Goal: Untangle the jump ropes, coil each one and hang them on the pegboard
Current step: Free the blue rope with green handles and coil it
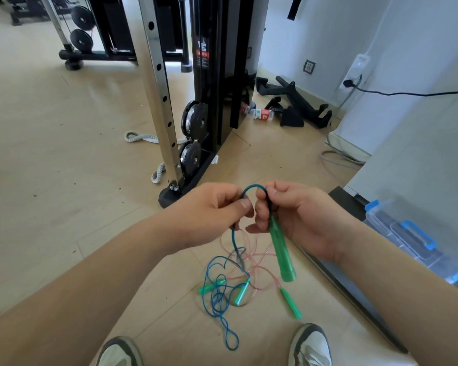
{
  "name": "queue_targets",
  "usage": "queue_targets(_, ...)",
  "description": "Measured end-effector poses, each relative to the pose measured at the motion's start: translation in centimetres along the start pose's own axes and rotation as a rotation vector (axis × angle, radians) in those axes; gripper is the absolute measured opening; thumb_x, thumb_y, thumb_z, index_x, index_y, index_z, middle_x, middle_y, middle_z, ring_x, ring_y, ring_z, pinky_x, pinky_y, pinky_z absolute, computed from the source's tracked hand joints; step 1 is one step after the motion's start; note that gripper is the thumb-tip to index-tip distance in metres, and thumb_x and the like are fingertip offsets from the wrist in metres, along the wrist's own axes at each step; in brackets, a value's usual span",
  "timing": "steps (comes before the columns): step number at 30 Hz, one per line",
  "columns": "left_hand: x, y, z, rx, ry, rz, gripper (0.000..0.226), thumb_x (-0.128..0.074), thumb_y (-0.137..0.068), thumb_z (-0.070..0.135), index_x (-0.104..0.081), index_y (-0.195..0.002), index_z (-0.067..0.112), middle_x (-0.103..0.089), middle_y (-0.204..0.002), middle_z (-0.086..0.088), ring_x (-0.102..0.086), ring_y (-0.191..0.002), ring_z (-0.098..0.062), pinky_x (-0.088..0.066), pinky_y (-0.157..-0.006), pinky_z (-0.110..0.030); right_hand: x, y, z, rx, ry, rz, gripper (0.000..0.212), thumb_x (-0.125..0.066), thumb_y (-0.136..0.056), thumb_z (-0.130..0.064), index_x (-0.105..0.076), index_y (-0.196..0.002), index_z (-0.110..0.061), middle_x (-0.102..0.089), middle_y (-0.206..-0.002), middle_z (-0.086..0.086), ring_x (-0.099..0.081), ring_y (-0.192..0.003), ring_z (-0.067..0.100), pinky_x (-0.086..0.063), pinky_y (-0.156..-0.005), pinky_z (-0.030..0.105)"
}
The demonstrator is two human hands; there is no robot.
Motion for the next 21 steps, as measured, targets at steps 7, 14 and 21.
queue_targets(7, 0.9, 0.0, 1.1, -0.106, 0.098, 0.102, 0.024, -0.056, -0.104, 0.027, -0.071, -0.085, 0.023, -0.057, -0.059, 0.0, -0.055, -0.051, -0.016, -0.059, -0.059, -0.029, 0.8, 0.4, 1.1, -0.111, 0.144, -0.032, 0.05, -0.038, -0.106, -0.041, -0.065, -0.12, -0.001, -0.069, -0.092, 0.031, -0.068, -0.084, 0.04, -0.053, -0.088, 0.047)
queue_targets(14, 1.4, -0.5, 0.9, -0.256, -0.094, 0.291, 0.021, -0.081, -0.086, 0.024, -0.061, -0.091, 0.025, -0.06, -0.062, 0.002, -0.049, -0.055, -0.005, -0.042, -0.055, -0.02, -0.3, -0.4, 1.1, -0.059, 0.172, -0.059, 0.039, -0.046, -0.107, -0.034, -0.07, -0.094, -0.006, -0.04, -0.06, 0.01, -0.029, -0.05, 0.02, -0.03, -0.053, 0.035)
queue_targets(21, 4.0, -0.7, -1.1, -0.176, -0.241, 0.152, 0.017, -0.064, -0.098, 0.034, -0.073, -0.086, 0.027, -0.07, -0.08, -0.014, -0.059, -0.062, -0.02, -0.051, -0.063, -0.035, 0.2, 0.3, 0.0, -0.124, -0.043, -0.084, 0.029, -0.053, -0.098, -0.03, -0.059, -0.075, -0.014, -0.034, -0.052, 0.001, -0.023, -0.043, 0.015, -0.017, -0.048, 0.03)
Point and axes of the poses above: each hand's wrist, its own y-axis away from the middle knuckle, its own x-axis out of the back of the hand, z = x × y, the point moved 7 cm from there along -y, towards the middle knuckle
